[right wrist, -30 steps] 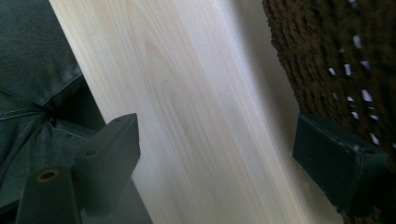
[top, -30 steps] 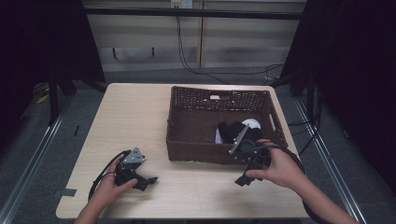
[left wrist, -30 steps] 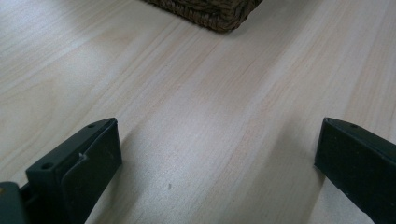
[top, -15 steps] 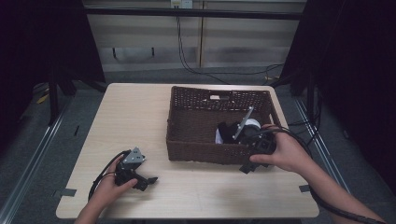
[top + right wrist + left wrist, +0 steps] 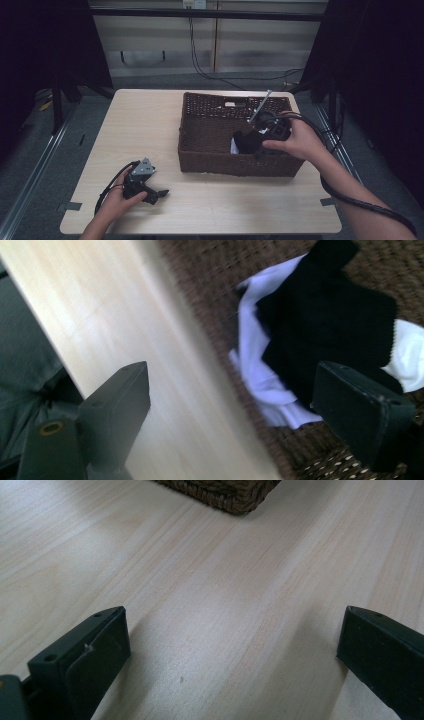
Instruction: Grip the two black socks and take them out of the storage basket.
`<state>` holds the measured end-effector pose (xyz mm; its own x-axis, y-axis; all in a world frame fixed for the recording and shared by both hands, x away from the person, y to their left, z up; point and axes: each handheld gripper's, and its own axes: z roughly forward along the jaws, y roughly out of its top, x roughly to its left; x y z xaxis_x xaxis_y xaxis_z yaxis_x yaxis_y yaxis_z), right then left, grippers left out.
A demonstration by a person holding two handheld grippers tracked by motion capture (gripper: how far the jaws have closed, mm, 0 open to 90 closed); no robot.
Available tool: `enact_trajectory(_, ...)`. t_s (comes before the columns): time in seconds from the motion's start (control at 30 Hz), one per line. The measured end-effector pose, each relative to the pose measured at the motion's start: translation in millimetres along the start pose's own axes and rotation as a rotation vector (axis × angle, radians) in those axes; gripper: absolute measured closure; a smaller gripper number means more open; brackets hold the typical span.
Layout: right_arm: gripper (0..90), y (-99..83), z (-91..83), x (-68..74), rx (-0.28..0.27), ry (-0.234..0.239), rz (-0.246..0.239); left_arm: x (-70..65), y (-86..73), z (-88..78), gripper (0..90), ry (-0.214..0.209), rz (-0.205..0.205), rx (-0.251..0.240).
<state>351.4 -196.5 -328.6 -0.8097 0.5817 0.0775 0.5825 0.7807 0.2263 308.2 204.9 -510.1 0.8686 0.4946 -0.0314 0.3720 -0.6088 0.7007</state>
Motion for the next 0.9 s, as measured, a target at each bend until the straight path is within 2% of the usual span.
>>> enact_trajectory(0.5,17.1,22.0,23.7,-37.4,-0.041,-0.034,0.097,0.0,0.0,0.0,0.0,0.0,0.001,0.0)
enact_trajectory(0.63,18.2,26.0,36.3,-45.1,-0.032,-0.033,0.125,0.0,0.0,0.0,0.0,0.0,0.0,0.0)
enact_trajectory(0.8,21.8,30.7,55.9,-47.2,-0.015,-0.004,0.141,0.0,0.0,0.0,0.0,0.0,0.0,0.0)
enact_trajectory(0.9,23.3,34.8,65.1,-47.8,0.007,-0.016,0.143,0.0,0.0,0.0,0.0,0.0,0.0,0.0)
